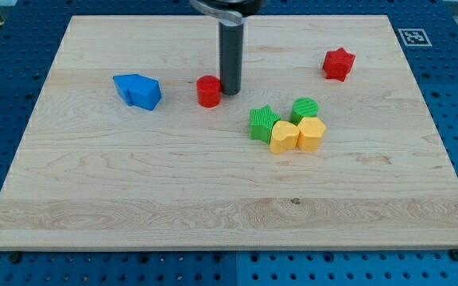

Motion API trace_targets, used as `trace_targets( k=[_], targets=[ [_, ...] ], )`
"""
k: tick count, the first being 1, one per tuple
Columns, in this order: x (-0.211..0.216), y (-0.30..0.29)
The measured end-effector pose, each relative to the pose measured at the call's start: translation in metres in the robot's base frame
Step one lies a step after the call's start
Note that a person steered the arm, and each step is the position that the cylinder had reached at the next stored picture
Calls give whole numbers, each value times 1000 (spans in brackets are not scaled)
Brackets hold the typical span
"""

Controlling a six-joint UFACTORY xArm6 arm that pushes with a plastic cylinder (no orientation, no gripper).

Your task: Push the red star closer to the green circle

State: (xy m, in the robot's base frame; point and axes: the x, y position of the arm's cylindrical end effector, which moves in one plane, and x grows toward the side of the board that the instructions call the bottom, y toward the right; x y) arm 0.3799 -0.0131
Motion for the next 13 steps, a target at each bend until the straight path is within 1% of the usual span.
trace_targets(
  k=[3,4,5,6,7,8,9,10,12,13],
  targets=[
    [0,-44],
    [-56,-51],
    [-145,-37],
    [-183,36],
    [-180,160],
    [-152,286],
    [-101,337],
    [-74,315],
    [-71,292],
    [-71,263]
  ],
)
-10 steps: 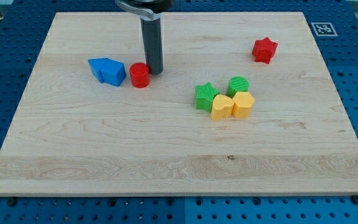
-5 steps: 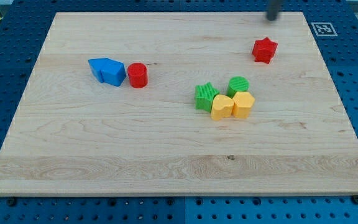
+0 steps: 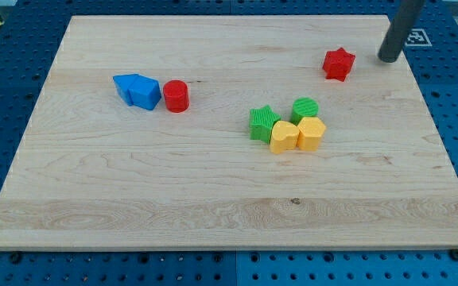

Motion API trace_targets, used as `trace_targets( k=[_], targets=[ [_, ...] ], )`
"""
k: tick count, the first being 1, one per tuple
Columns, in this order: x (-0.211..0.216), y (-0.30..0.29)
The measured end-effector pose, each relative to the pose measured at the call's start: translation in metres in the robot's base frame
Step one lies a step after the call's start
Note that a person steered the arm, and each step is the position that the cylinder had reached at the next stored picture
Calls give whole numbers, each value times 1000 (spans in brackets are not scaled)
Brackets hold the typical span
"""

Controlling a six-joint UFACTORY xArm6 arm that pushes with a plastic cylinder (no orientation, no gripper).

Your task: Push the red star closer to the green circle

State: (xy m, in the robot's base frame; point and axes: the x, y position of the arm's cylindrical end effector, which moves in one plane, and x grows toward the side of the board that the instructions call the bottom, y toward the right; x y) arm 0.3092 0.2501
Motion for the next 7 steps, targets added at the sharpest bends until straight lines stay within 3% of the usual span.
trace_targets(
  k=[4,7],
  targets=[
    [22,-109],
    [62,-99]
  ],
)
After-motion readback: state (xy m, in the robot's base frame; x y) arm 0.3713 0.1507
